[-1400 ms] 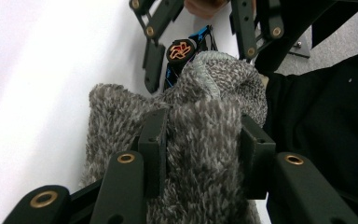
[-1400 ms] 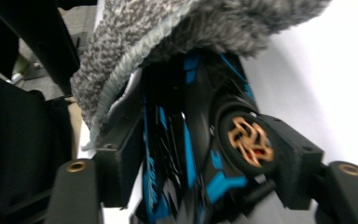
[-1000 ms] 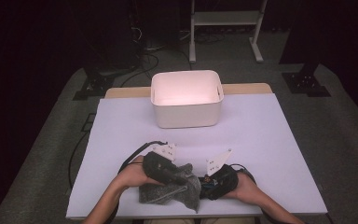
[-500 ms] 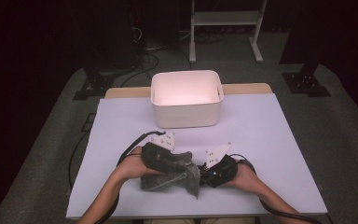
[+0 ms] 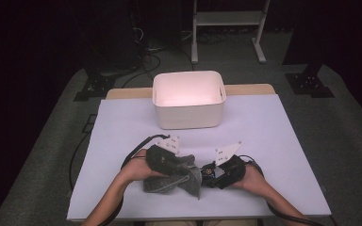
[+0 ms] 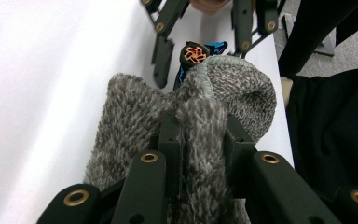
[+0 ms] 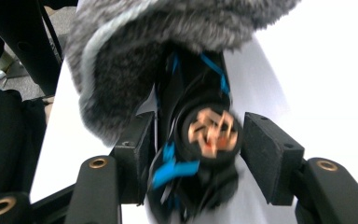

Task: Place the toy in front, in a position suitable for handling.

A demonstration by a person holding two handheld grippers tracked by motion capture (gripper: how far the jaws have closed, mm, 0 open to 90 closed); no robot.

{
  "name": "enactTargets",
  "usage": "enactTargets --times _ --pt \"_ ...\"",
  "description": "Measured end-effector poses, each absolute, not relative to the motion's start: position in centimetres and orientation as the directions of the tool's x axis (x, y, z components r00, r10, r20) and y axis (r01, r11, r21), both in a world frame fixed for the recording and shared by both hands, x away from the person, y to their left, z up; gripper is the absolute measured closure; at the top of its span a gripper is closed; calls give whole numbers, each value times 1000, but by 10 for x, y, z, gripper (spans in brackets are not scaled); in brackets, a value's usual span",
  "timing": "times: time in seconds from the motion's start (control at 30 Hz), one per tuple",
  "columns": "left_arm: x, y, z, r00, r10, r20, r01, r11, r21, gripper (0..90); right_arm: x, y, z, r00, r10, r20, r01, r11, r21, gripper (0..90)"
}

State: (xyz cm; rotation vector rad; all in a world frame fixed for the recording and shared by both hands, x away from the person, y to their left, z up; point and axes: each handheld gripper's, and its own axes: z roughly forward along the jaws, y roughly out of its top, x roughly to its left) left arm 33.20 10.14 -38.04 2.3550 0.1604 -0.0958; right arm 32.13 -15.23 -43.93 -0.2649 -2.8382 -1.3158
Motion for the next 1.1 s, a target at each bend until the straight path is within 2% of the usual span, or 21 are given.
enactTargets --times 0.07,0.17,0.27,0.53,0.87,1.1 --pt "332 101 -380 989 88 -116 144 -703 696 740 317 -159 -439 -984 163 67 157 633 758 445" --pt "331 100 -379 989 88 -115 143 -707 692 740 312 -165 -439 -981 181 67 168 627 760 551" --pt "331 99 -376 990 84 -111 137 -705 695 741 312 -165 -438 -982 175 72 168 629 759 564" --pt "329 81 -365 996 34 -86 85 -700 709 750 311 -163 -438 -983 173 61 157 625 764 567" --pt "333 25 -376 997 -47 -59 3 -756 655 750 311 -163 -439 -981 182 74 172 613 771 567" --pt "332 36 -376 998 -38 -57 9 -752 659 751 311 -163 -440 -981 179 74 171 613 771 567"
